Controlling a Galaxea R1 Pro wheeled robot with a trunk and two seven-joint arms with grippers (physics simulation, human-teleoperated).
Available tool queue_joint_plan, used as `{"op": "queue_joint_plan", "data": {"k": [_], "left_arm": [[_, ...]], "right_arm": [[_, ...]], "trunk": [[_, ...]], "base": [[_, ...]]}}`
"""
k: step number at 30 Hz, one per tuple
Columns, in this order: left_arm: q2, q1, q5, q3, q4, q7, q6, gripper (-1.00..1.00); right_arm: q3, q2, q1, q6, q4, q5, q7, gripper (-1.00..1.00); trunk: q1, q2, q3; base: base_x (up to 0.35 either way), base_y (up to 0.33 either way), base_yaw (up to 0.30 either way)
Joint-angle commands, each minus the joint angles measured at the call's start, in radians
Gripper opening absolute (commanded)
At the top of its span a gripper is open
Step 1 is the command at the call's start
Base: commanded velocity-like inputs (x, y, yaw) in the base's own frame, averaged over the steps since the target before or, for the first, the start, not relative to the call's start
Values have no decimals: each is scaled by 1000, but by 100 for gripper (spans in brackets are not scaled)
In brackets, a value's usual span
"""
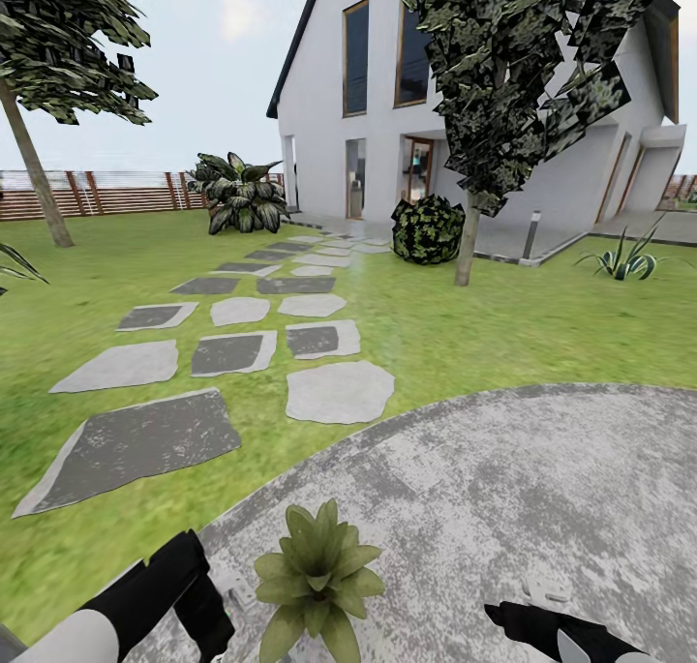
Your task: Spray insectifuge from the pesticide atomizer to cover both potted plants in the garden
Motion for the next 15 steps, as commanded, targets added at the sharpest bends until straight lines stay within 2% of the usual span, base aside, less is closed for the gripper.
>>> {"op": "queue_joint_plan", "data": {"k": [1, 13, 15], "left_arm": [[-1, -1, -8, -2, -2, -7, 3, -100], [-3, -1, -8, -1, -10, -6, 4, -100], [-3, -1, -11, 19, -10, -5, 4, -100]], "right_arm": [[-2, 0, 0, 4, -1, -8, 4, 100], [-2, 0, 0, 4, -1, -8, 5, 100], [-2, 0, 0, 4, -1, -8, 5, 100]], "trunk": [[0, -1, -1], [0, -1, -1], [0, -1, -1]], "base": [[0, 0, 0], [0, 0, 0], [0, 0, 0]]}}
